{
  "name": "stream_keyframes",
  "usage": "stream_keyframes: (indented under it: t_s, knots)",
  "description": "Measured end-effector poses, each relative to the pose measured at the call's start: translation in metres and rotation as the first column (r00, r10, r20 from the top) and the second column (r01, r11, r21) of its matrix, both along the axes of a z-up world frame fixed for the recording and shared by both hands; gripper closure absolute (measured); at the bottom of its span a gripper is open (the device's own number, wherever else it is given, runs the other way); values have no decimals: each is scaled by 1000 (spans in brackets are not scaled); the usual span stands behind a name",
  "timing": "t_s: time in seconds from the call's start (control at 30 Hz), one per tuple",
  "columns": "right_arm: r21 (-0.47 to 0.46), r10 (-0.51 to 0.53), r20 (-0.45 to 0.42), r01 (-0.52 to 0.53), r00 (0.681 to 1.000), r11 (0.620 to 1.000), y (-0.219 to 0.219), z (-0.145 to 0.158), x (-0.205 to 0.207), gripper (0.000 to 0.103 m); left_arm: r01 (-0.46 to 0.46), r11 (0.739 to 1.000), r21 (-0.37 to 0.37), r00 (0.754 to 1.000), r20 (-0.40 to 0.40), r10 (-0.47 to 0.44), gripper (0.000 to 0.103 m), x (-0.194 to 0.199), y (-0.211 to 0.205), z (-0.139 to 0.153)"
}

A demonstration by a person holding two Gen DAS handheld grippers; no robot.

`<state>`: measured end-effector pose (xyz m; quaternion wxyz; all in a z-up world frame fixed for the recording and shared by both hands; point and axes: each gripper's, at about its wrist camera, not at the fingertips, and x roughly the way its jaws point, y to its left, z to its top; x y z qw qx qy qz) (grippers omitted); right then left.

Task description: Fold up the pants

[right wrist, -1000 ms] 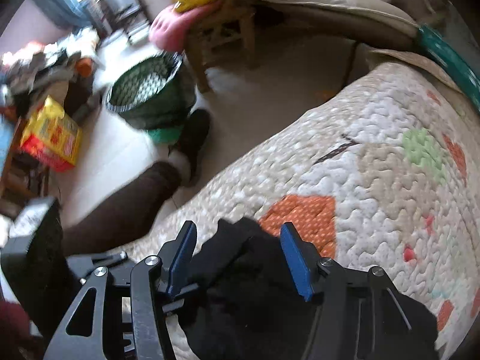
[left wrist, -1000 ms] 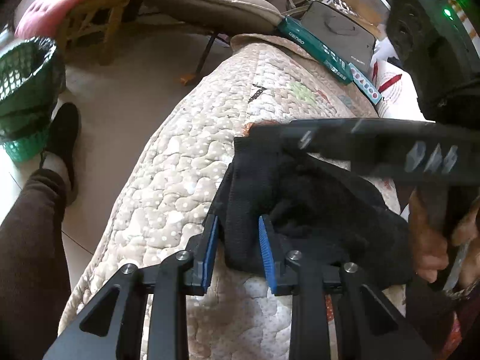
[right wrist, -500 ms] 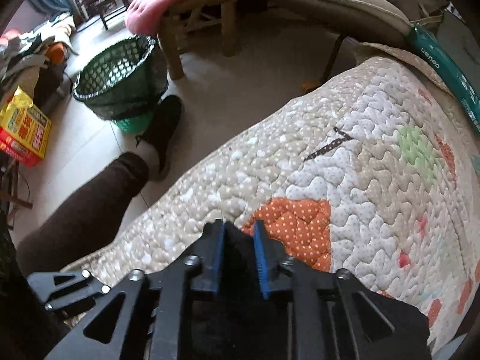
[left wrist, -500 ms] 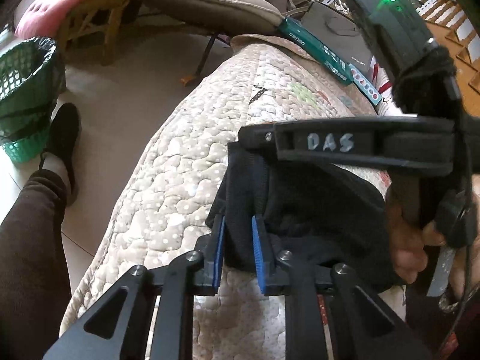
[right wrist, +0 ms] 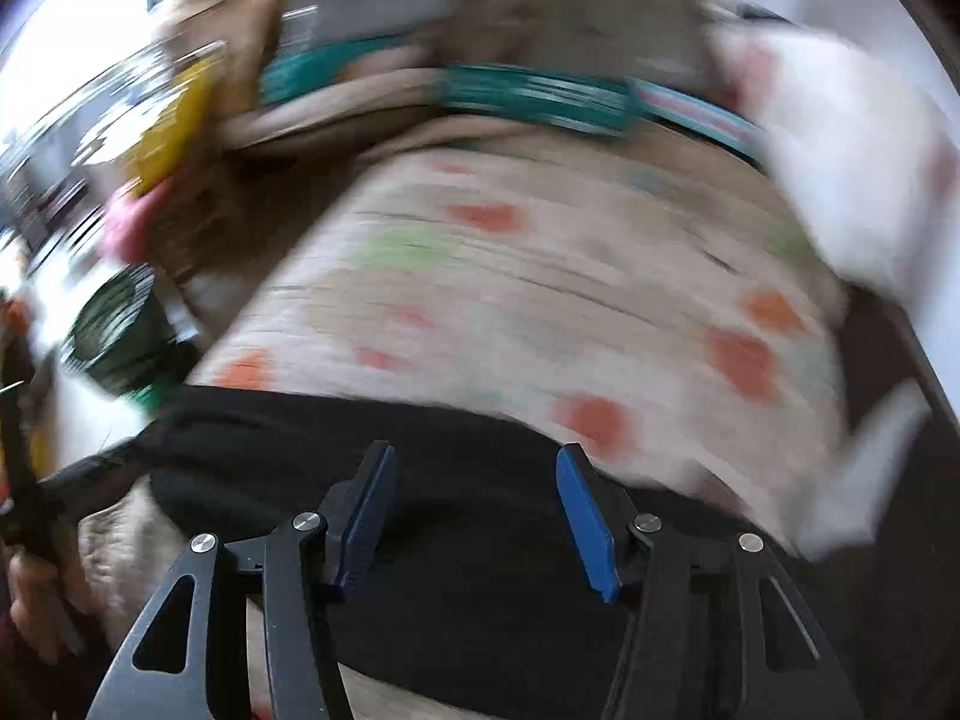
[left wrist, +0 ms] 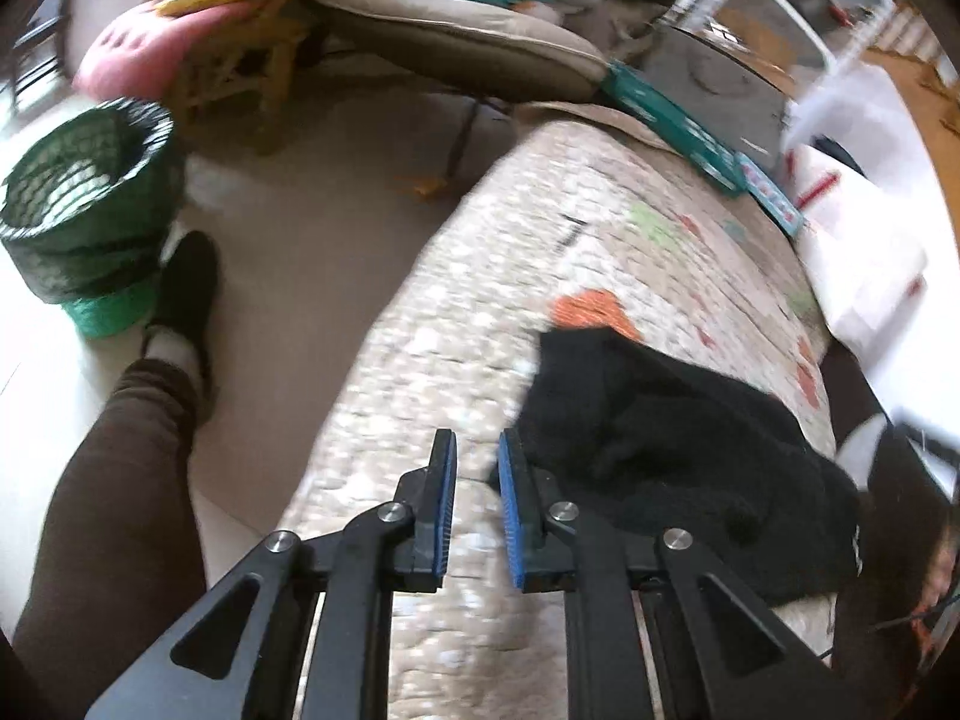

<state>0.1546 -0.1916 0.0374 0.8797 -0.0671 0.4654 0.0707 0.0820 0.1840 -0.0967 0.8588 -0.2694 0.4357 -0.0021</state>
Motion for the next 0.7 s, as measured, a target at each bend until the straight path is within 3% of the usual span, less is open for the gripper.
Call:
stream_keyframes:
  t_s: [0.1, 0.17, 0.27, 0.37, 0.5, 0.53, 0.63, 0.7]
  knots:
    - [70, -199, -25, 200, 980, 977, -87, 1, -15, 42, -28, 1000, 6, 1000, 14, 28, 89, -3, 4, 18]
    - [122, -284, -47, 287, 958, 950, -128, 1, -21, 42, 4, 999, 32, 999, 38, -5, 89, -2, -6, 33]
    - [166, -351, -98, 363, 931, 917, -165, -9, -26, 42, 133, 988, 82, 989, 54, -137, 88, 13, -47, 54]
    - [156, -381, -131, 398, 915, 904, -177, -24, -20, 42, 281, 947, 159, 956, 36, -290, 81, 32, -106, 61]
    - [63, -400, -147, 412, 905, 909, -180, -40, -4, 42, 431, 860, 273, 895, -10, -446, 78, 58, -177, 45]
    - [4, -383, -169, 389, 908, 921, -175, -48, 4, 42, 442, 848, 292, 891, -35, -453, 78, 66, -185, 38]
    - [-187, -372, -192, 339, 908, 922, -168, -70, 11, 45, 459, 832, 310, 888, -135, -440, 79, 91, -194, 6]
    - [-254, -394, -187, 343, 900, 904, -172, -78, 9, 45, 453, 828, 331, 890, -110, -443, 79, 94, -193, 3]
